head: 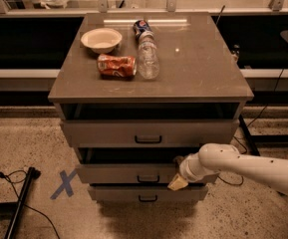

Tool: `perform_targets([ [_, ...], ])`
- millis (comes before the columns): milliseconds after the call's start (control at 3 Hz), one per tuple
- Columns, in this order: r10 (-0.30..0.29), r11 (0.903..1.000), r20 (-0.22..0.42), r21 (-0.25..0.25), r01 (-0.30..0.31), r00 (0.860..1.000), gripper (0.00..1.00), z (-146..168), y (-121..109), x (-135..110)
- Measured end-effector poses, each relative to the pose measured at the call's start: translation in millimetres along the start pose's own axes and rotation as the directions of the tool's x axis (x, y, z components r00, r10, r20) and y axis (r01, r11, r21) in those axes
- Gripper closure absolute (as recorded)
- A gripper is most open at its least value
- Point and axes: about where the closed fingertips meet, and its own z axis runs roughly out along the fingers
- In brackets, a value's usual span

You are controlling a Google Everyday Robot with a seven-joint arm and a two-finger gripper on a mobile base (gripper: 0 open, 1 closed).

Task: Open middle drawer

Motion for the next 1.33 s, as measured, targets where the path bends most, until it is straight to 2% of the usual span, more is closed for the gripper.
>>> perform_targets([
  [333,-0.001,1.0000,0.003,0.001,0.001,1.000,0.11,-4,1,-2],
  [667,-0.005,0.9990,0.082,0.044,0.002,0.997,0.00,-35,43,25],
  [1000,-0.013,0.9996,0.087,0.025,0.011,0.996,0.00,-32,41,21],
  [1333,-0.062,0.9981,0.079,0.014,0.061,0.995,0.00,-39,29,13],
])
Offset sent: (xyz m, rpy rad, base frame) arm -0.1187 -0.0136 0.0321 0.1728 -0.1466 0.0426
